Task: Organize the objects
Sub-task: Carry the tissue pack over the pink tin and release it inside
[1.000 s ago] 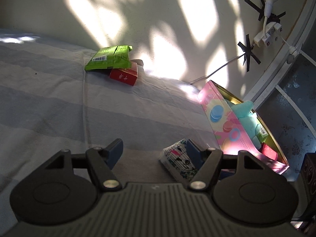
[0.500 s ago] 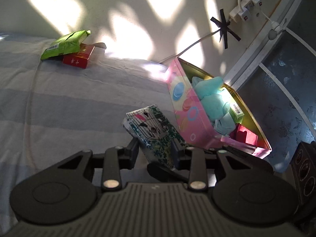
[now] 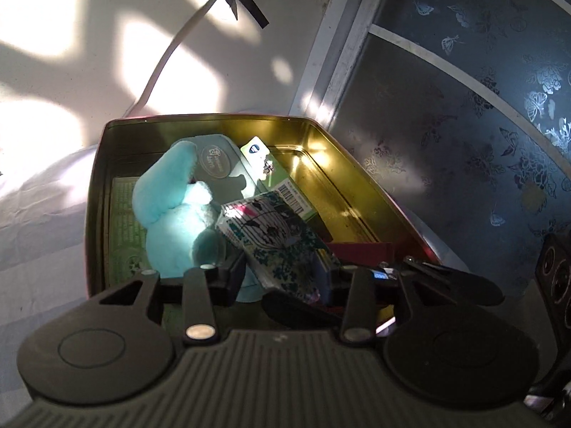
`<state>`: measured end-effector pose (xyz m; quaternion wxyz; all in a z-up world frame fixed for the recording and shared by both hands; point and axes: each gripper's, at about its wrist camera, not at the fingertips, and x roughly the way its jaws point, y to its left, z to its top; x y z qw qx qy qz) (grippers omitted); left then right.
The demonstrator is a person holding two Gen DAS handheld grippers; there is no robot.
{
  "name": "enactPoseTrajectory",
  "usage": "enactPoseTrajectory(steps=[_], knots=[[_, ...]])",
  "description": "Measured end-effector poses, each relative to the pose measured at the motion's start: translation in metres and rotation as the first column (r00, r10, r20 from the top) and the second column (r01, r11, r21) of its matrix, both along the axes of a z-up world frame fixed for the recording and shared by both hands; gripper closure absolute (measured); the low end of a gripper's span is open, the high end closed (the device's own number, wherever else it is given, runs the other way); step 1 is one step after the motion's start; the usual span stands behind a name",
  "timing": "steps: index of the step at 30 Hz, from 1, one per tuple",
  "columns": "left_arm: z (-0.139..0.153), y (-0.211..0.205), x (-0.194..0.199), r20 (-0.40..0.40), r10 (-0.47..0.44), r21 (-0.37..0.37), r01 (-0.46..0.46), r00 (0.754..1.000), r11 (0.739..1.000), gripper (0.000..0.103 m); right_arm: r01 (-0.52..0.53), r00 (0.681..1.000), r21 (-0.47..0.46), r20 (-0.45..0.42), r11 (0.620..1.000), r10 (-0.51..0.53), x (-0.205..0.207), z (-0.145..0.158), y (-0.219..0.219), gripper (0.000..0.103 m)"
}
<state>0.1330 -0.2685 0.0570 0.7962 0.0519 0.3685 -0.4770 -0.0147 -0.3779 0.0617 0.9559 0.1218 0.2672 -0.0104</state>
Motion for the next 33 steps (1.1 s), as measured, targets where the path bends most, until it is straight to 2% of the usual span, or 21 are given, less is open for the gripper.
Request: enactPoseTrajectory(steps=[3, 5, 8, 9, 11, 13, 16, 20, 25, 29, 33], knots=[[-0.013, -0.03, 0.015, -0.022, 0.011, 0.058, -0.01, 1.0, 0.998, 0.056, 0.015, 0.997, 0.098, -0.076, 0.995, -0.007, 0.021, -0.01, -0.036, 0.049], [-0.019, -0.045, 0.025, -0.02, 0.025, 0.068, -0.024, 0.999, 0.997, 0.055, 0.05, 0.995, 0.082, -0.09, 0.995, -0.042, 0.03, -0.013, -0.044, 0.05], [-0.011, -0.064, 0.027, 0.024, 0.041, 0.057, -0.042, 0.999, 0.998, 0.053, 0.119, 0.991, 0.006, -0.058, 0.993, -0.119, 0.036, -0.01, -0.047, 0.049], [-0.008, -0.067, 0.026, 0.045, 0.045, 0.057, -0.048, 0.998, 0.997, 0.048, 0.138, 0.99, 0.007, -0.037, 0.99, -0.138, 0.034, -0.008, -0.048, 0.046], [-0.003, -0.068, 0.021, 0.08, 0.047, 0.062, -0.052, 0.996, 0.997, 0.046, 0.157, 0.988, 0.0, -0.007, 0.988, -0.157, 0.027, -0.004, -0.047, 0.04], [0.003, -0.058, 0.011, 0.109, 0.034, 0.039, -0.039, 0.993, 0.998, 0.046, 0.143, 0.989, 0.0, 0.041, 0.99, -0.143, 0.013, 0.0, -0.044, 0.037], [0.007, -0.044, 0.003, 0.154, 0.074, 0.038, -0.08, 0.985, 0.996, 0.046, 0.162, 0.983, -0.019, 0.09, 0.987, -0.16, -0.008, 0.001, -0.034, 0.032], [0.01, -0.009, -0.009, 0.174, 0.131, 0.042, -0.14, 0.976, 0.989, 0.046, 0.172, 0.975, 0.056, 0.132, 0.984, -0.178, -0.037, -0.001, -0.026, 0.032], [0.008, 0.034, -0.024, 0.221, 0.195, 0.065, -0.214, 0.955, 0.975, 0.046, 0.194, 0.967, 0.085, 0.149, 0.977, -0.205, -0.062, 0.004, -0.012, 0.032], [0.003, 0.071, -0.034, 0.321, 0.249, 0.079, -0.288, 0.914, 0.954, 0.046, 0.18, 0.969, 0.091, 0.153, 0.979, -0.192, -0.063, 0.012, 0.0, 0.033], [-0.004, 0.104, -0.03, 0.356, 0.303, 0.089, -0.355, 0.884, 0.931, 0.046, 0.128, 0.98, 0.076, 0.142, 0.989, -0.138, -0.055, 0.017, 0.024, 0.033]])
